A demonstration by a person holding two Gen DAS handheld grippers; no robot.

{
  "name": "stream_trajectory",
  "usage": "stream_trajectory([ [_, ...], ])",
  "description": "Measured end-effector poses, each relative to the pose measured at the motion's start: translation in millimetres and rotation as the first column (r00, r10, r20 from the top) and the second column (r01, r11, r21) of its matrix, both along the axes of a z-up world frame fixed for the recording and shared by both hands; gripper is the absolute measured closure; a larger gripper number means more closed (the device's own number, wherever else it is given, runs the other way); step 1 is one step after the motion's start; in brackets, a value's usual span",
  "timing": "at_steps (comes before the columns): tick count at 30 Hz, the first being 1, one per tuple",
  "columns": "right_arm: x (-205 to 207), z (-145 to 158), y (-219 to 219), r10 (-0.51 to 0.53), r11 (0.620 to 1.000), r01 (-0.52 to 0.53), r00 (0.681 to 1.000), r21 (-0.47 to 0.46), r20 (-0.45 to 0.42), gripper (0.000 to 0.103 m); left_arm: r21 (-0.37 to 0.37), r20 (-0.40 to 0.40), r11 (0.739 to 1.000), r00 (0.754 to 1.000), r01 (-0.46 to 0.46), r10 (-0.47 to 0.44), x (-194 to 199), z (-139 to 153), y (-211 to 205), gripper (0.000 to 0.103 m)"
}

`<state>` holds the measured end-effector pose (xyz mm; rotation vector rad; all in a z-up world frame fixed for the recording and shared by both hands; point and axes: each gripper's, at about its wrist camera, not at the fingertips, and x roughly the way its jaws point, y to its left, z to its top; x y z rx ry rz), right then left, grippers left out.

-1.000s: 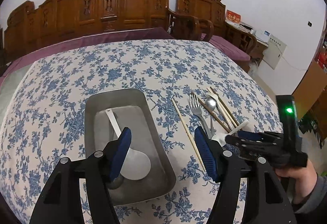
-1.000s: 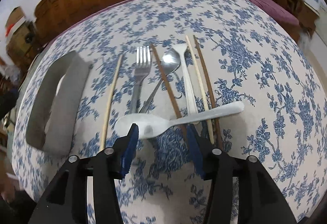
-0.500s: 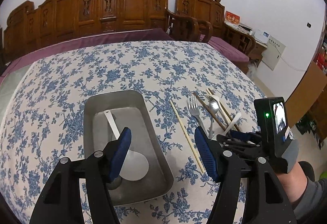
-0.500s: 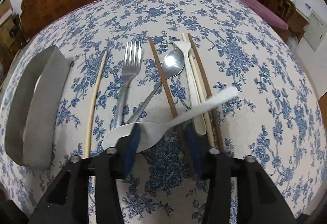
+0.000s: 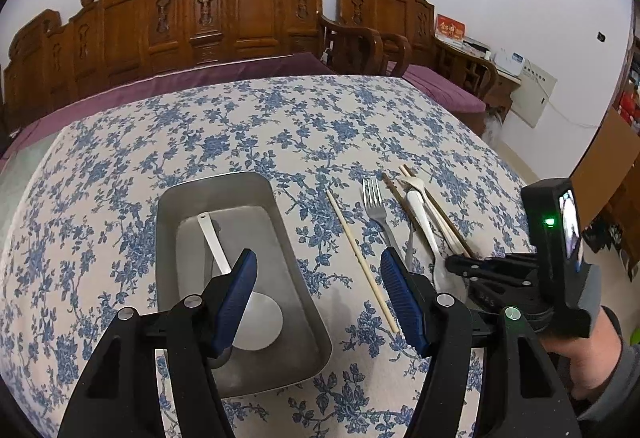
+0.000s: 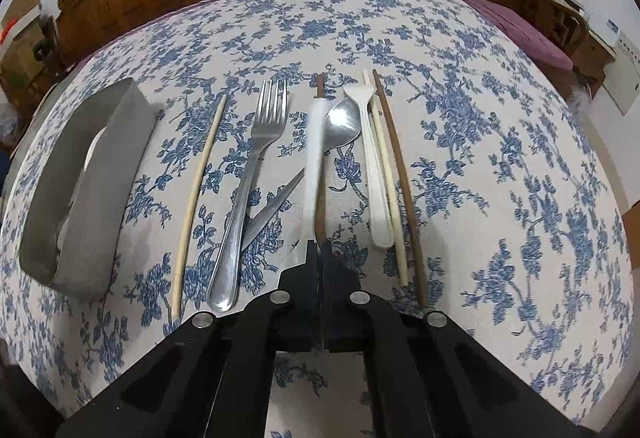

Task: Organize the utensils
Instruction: 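Lift the white knife with the right tool while the left tool grasps a metal fork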

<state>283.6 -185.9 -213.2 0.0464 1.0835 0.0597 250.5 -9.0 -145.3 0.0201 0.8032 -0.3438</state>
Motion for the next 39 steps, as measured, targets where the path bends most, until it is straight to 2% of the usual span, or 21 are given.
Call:
stream_trajectory([
  [7,-12,12,-19,0.045,0.999,-0.046,0.998,0.025,0.041,0.101,0.025,0.001,0.999,1.000,0.022,-0.022,-6,-6,-11,0.042],
  [14,-9,16,-34,0.123,0.992,-0.125,0.990,0.012,0.071,0.101,0.012,-0.016,0.999,0.999,0.048,-0.048,-15,-7,-27,0.042],
  [26,17,10,-59,0.221,0.974,-0.224,0.970,0.026,0.099,0.101,0.041,-0.095,0.998,0.994,0.057,-0.053,9,-25,-77,0.045],
  [28,21,10,-63,0.222,0.973,-0.228,0.969,0.047,0.106,0.101,0.053,-0.109,0.997,0.993,0.061,-0.054,18,-31,-89,0.053],
  [30,23,10,-65,0.225,0.971,-0.233,0.968,0.059,0.113,0.101,0.064,-0.133,0.996,0.990,0.065,-0.056,29,-39,-100,0.056],
  [33,26,9,-70,0.224,0.968,-0.235,0.967,0.085,0.120,0.101,0.083,-0.164,0.994,0.985,0.064,-0.050,44,-51,-111,0.066],
  [39,32,3,-76,0.217,0.964,-0.232,0.969,0.128,0.120,0.101,0.123,-0.221,0.991,0.975,0.046,-0.018,72,-75,-123,0.072],
])
